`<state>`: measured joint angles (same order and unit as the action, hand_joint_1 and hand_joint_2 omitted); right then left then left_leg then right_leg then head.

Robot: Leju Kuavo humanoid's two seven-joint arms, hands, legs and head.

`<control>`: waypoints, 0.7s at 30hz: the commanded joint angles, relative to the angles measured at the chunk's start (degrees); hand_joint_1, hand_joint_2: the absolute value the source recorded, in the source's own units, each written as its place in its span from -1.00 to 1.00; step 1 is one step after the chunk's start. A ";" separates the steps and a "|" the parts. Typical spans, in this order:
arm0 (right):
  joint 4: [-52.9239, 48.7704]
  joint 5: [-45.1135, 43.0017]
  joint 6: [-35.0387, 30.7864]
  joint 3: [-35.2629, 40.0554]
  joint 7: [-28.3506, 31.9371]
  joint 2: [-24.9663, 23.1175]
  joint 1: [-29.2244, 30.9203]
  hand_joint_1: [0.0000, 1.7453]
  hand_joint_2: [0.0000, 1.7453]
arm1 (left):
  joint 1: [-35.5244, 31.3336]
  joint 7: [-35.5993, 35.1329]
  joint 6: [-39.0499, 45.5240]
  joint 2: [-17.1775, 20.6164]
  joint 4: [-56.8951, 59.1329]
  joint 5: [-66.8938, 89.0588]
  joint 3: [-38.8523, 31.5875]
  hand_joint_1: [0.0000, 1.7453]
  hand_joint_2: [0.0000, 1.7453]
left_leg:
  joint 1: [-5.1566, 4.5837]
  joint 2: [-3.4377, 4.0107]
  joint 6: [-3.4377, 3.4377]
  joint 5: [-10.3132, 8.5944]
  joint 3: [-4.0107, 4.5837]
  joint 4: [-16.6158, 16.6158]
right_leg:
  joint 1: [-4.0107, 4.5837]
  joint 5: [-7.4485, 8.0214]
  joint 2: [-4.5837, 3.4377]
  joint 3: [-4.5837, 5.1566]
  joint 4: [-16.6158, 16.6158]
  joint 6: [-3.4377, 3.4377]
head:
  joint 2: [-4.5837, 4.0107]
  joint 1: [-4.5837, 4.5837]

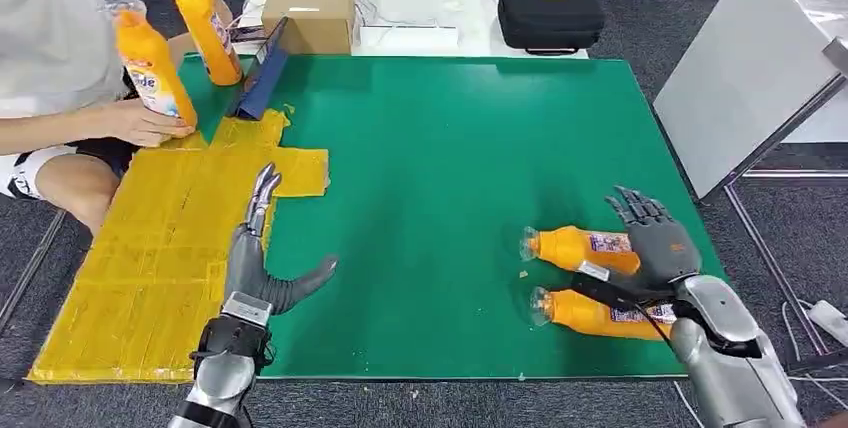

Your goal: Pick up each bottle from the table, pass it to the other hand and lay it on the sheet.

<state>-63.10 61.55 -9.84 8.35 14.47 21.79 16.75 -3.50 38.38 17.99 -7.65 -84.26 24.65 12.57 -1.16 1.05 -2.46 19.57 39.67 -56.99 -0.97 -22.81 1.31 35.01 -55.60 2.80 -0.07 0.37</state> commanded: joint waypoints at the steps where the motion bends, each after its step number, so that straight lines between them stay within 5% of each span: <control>1: 10.72 -0.29 2.37 1.32 0.24 2.11 5.17 -1.00 1.00 | -3.59 0.11 -0.55 0.13 4.92 -0.55 -1.00 -1.00 1.00 | 0.12 -0.09 0.25 0.18 -0.37 -0.06 | 0.07 -0.14 -0.09 -0.38 0.00 -0.16 | 0.00 0.00; 21: 29.73 -1.25 6.08 4.16 4.18 2.33 13.32 -1.00 1.00 | -6.50 1.25 -2.40 0.88 7.97 -1.99 0.25 -1.00 1.00 | 0.08 -0.08 0.10 0.04 -0.19 0.01 | 0.05 -0.02 -0.04 -0.23 0.06 -0.05 | 0.00 0.00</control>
<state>-44.91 60.85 -5.44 9.70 16.81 24.83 25.51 -7.00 39.34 15.71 -7.65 -81.02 22.58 12.52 -1.16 1.02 -2.51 19.54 39.67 -57.00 -0.97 -22.77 1.32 34.99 -55.60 2.86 -0.07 0.37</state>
